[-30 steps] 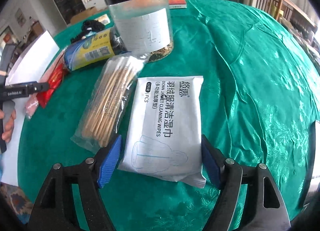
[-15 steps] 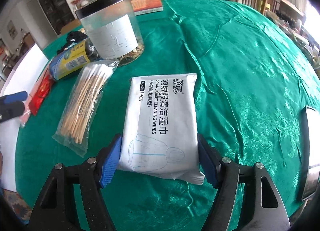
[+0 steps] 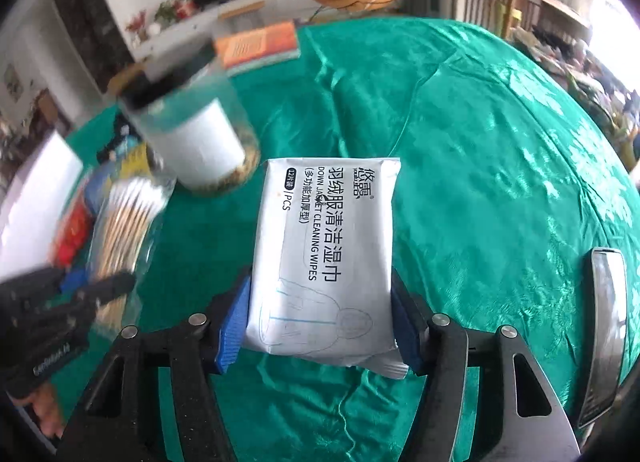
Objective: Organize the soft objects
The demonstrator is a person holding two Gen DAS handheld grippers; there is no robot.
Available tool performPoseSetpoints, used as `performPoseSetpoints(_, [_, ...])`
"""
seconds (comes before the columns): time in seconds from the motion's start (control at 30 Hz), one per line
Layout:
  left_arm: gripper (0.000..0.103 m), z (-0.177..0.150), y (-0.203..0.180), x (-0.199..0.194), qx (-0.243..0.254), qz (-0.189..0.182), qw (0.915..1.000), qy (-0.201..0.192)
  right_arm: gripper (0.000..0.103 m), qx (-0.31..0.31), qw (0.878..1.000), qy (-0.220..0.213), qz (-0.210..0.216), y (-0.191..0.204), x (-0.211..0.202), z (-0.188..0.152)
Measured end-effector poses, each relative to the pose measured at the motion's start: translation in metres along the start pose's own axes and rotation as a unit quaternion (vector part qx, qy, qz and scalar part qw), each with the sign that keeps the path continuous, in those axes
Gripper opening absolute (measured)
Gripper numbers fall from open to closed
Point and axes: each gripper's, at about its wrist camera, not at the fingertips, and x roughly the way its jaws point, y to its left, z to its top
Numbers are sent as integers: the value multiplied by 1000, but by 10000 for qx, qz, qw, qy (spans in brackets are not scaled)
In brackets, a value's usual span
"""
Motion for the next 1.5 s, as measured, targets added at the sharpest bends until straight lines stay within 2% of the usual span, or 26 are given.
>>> performPoseSetpoints(0.07, [24,-2,18,-36,-229,-203,9991,-282,65,284,9987,-380,180,-4,-25,15])
performPoseSetpoints(0.13, [24,-7,38,-71,-408,-267,9973,-547,65,235,9972,-604,368,7,-50,27])
performPoseSetpoints(0.2, [24,-15,64,-106,-604,-241,9949,-773,65,34,9957,-710,594,28,-72,33])
performPoseSetpoints(0.27, [24,-28,97,-143,-819,-54,9919,-972,65,-185,9928,-704,948,58,-89,34])
performPoseSetpoints(0.4, [24,-63,168,-208,-1227,763,9820,-1219,65,-703,9776,-561,1902,148,-110,22])
performPoseSetpoints(0.5, [24,-93,218,-245,-1548,1527,9680,-1251,65,-1092,9534,-279,2799,227,-115,3])
performPoseSetpoints(0.57, [27,-111,246,-256,-1728,1959,9588,-1119,66,-1362,9343,-37,3294,281,-114,-11])
performPoseSetpoints(0.6, [32,-118,256,-257,-1817,2223,9523,-1034,66,-1505,9252,92,3484,307,-113,-18])
performPoseSetpoints(0.63, [52,-126,266,-258,-1906,2476,9451,-960,69,-1639,9166,221,3640,332,-110,-26])
performPoseSetpoints(0.67, [85,-131,272,-259,-1978,2634,9394,-946,74,-1711,9079,335,3812,350,-106,-33])
performPoseSetpoints(0.7, [95,-137,274,-260,-2048,2764,9335,-1009,79,-1783,8974,478,4008,367,-101,-40])
performPoseSetpoints(0.73, [100,-142,273,-264,-2091,2837,9286,-1162,82,-1866,8894,639,4124,378,-96,-44])
performPoseSetpoints(0.77, [100,-144,270,-264,-2091,2836,9270,-1284,82,-1936,8867,723,4136,383,-93,-48])
performPoseSetpoints(0.83, [100,-142,263,-262,-2018,2673,9316,-1413,82,-2064,8869,577,4092,374,-91,-51])
performPoseSetpoints(0.87, [100,-140,262,-262,-1977,2567,9345,-1474,82,-2107,8908,405,4005,363,-91,-51])
performPoseSetpoints(0.93, [100,-129,242,-252,-1829,2258,9438,-1574,82,-2115,9101,38,3563,332,-85,-47])
performPoseSetpoints(0.97, [100,-121,229,-246,-1738,2085,9490,-1604,82,-2080,9223,-121,3254,312,-78,-44])
performPoseSetpoints(1.07, [100,-107,179,-221,-1292,1375,9693,-1576,81,-1918,9628,-499,1837,240,-42,-36])
performPoseSetpoints(1.17, [101,-96,128,-179,-753,765,9869,-1200,81,-1383,9865,-484,734,165,-1,-37])
performPoseSetpoints(1.27, [101,-95,89,-121,-322,480,9954,-769,81,-783,9958,-457,88,107,21,-50])
performPoseSetpoints(1.33, [101,-98,75,-81,-97,574,9969,-530,81,-595,9971,-456,-112,85,25,-60])
performPoseSetpoints(1.43, [101,-103,66,-41,137,834,9961,-254,81,-235,9980,-587,-71,78,23,-55])
performPoseSetpoints(1.5, [101,-108,67,-27,159,888,9957,-197,81,-347,9968,-648,-304,80,27,-49])
